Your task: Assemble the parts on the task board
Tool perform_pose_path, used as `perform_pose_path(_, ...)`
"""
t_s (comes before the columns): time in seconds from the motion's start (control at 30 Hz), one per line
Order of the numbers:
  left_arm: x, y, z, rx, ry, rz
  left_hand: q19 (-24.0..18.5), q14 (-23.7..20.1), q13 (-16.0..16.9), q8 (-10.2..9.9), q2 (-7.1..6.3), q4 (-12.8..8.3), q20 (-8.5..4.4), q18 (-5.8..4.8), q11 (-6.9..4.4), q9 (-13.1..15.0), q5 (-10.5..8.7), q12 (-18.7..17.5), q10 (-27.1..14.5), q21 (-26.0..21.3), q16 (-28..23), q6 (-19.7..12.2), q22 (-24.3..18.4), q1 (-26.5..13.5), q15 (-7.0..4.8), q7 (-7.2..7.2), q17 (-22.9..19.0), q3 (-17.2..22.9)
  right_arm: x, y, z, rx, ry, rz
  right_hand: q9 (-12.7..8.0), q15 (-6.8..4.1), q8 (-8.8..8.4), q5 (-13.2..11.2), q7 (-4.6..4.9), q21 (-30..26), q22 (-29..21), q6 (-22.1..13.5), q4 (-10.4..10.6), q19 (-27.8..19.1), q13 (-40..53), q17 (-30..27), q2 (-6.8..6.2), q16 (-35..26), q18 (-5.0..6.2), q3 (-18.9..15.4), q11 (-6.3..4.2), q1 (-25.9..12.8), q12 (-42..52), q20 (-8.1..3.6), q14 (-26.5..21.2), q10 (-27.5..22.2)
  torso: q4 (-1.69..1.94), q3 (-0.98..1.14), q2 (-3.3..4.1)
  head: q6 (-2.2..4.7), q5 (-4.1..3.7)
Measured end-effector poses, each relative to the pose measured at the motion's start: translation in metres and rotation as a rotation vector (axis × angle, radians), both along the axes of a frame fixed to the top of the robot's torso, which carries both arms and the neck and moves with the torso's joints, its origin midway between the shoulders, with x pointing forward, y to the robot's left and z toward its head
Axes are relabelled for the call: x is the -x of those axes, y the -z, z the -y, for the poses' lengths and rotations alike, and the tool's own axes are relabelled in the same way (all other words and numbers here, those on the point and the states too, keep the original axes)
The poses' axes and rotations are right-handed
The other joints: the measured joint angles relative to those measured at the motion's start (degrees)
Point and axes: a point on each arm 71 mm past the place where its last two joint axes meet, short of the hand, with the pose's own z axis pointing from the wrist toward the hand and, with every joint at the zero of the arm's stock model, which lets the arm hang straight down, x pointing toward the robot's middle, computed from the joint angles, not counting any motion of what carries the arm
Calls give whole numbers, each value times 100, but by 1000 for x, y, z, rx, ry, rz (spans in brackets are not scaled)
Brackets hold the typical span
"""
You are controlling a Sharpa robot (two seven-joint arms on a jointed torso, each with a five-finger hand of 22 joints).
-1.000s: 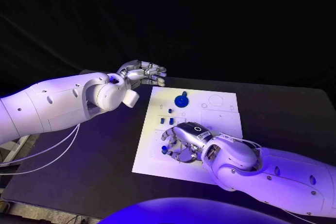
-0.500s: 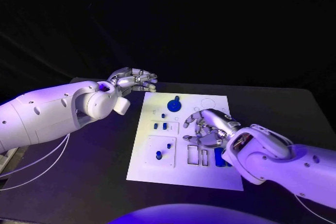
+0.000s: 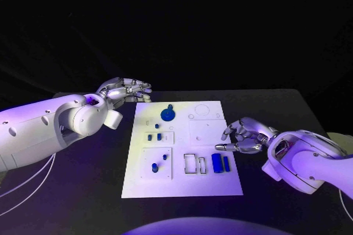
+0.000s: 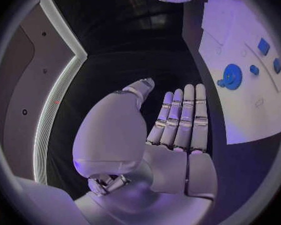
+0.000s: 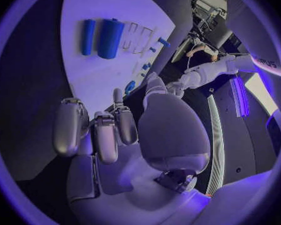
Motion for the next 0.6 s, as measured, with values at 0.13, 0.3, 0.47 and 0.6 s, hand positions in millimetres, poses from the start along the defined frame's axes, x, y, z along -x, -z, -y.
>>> perform_pose_path(0.13, 1, 0, 2, 0, 8, 0, 0, 0, 5, 0, 0, 0, 0, 0, 0, 5, 0, 0, 0, 0, 0, 0, -3, 0, 0, 0, 3, 0, 5, 4, 8, 53, 14, -9, 23, 0, 22, 11, 0, 35, 0, 0, 5, 0, 0, 0, -10, 21, 0, -60, 0, 15, 0, 0, 0, 0, -16, -4, -15, -16, -51)
perform_pose_path(0.3, 2, 1, 4, -3, 15, 1, 0, 0, 5, 22, 0, 0, 0, 0, 0, 5, 0, 0, 0, 0, 0, 0, -7, 0, 0, 0, 6, 0, 12, 11, 9, 122, 10, 1, 59, 1, 88, 33, -30, 67, 0, 30, 7, -1, 0, -1, -37, 21, 0, -135, -3, 41, 17, 0, 0, 3, -21, -10, -18, -42, -83)
perform_pose_path(0.47, 3, 1, 4, -7, 16, 0, 0, 0, 4, 25, 0, 0, 0, 0, 0, 5, 0, 29, 0, 0, 0, 21, -9, 0, 0, 21, 8, 0, 16, 16, 5, 167, -4, 17, 99, 1, 126, 131, -65, 90, -1, 65, 7, 10, -1, -1, -35, 21, 0, -135, -53, 42, 45, -12, 0, 53, -22, -15, -19, -71, -92)
perform_pose_path(0.6, 3, 1, 4, -9, 16, 1, 0, 0, 4, 25, 0, 0, 0, 0, 0, 4, 0, 29, 0, 0, 0, 21, -8, 0, 0, 21, 8, 0, 19, 20, -1, 189, -23, 32, 121, -19, 162, 272, -71, 90, -1, 114, 7, 20, -1, -1, 47, 20, 1, -135, -73, 124, 83, -21, -19, 74, -23, -15, -21, -93, -76)
